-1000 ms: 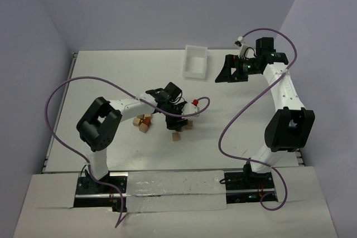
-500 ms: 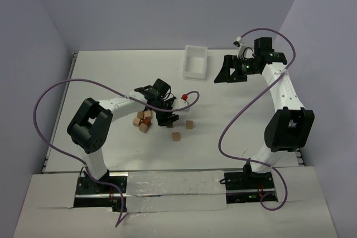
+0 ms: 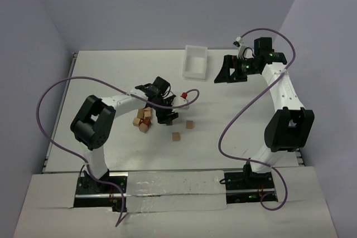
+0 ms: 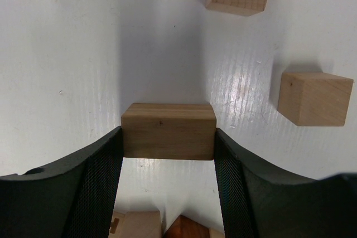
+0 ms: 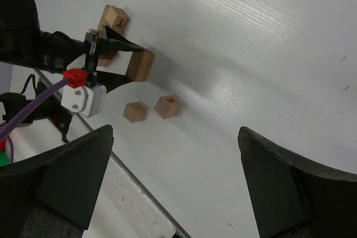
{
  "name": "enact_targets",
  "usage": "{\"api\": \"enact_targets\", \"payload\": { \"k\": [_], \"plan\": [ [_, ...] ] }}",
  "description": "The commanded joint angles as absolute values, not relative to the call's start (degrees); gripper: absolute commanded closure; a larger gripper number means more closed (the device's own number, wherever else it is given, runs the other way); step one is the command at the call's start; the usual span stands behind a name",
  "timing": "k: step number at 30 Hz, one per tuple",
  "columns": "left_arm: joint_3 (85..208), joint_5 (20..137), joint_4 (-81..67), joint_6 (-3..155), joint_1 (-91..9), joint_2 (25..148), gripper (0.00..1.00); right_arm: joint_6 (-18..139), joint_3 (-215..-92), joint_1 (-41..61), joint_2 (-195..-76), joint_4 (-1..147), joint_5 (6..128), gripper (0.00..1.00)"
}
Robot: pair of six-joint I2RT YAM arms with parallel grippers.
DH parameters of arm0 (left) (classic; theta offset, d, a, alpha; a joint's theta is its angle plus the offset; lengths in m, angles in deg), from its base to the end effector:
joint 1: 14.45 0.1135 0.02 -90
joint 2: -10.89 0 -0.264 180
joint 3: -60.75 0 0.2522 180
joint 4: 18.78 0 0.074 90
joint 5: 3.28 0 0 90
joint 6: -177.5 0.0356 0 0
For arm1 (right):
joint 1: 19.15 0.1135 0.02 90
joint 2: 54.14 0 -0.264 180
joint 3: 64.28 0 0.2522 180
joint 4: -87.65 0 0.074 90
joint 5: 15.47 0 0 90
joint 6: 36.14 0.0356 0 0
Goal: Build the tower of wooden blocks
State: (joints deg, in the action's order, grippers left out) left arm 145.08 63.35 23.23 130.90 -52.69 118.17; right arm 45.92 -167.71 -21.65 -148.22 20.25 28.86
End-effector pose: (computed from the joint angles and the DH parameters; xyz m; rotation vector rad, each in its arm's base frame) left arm 0.2864 -0.2437 0.1706 1.8193 1.9205 -0.5196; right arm 0.3407 0.0106 0.3339 -0.3975 2.3516 0.9313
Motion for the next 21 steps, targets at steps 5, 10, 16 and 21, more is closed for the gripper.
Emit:
{"api": "enact_targets", "payload": {
  "k": [5,10,16,21],
  "plan": [
    [145.59,62.52,22.27,132.32,-52.63,118.62,0.45,45.9,-169.33,-21.26,-148.54,19.35,28.51,0.0],
    [145.4,62.73,21.65,132.14,-52.6,118.15,0.28,45.69,-169.57,-21.07,-148.76,19.05,28.44,0.0],
    [145.96,62.55,21.96,131.97,-52.73,117.47,0.01,45.6,-169.63,-20.78,-148.85,18.92,28.52,0.0],
    [149.13,62.54,23.75,130.77,-52.82,114.43,0.01,45.6,-169.75,-20.51,-148.31,18.79,28.83,0.0]
  ]
}}
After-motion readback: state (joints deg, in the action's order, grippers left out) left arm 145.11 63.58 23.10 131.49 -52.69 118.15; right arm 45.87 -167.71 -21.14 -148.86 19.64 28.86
